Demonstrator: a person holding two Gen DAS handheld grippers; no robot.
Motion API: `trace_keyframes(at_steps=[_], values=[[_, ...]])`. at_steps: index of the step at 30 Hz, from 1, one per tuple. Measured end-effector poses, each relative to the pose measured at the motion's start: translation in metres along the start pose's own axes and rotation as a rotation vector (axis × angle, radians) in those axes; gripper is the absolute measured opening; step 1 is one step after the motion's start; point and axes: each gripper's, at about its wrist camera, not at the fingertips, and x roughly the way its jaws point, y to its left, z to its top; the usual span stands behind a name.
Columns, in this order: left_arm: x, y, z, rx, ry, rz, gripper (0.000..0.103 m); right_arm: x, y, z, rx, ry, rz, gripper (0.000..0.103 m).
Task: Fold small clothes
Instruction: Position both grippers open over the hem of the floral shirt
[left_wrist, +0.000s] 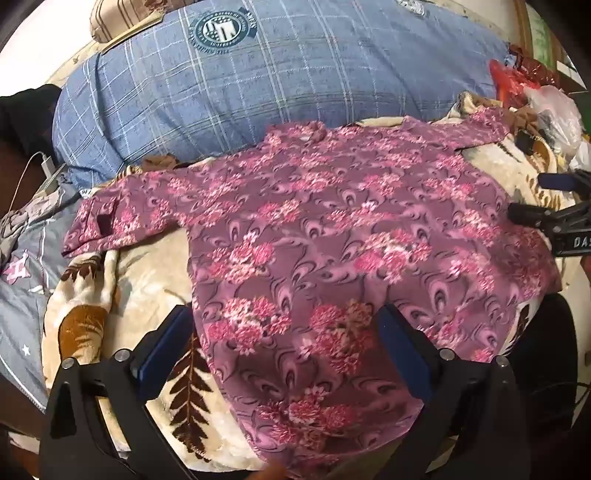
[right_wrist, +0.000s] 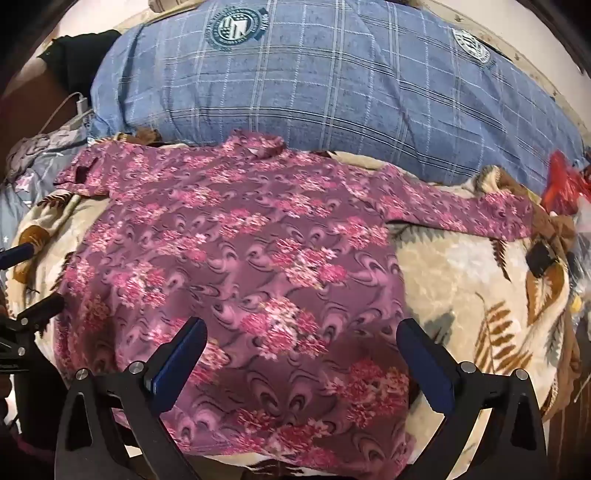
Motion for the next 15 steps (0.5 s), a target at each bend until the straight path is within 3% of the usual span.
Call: trace_keyframes(at_steps=[4,15], values=[[0.004,0.011,-0.011,-0.037,0.019,-0.008,0.101,0.0,-0.013,-0.007,0.055,0.003,0.031,0.103],[0.011,0.023,-0.019,-0.067,0.051,0.002,0.101,0.003,-0.025,-0.012,0.093,0.053,-0.047,0.103]])
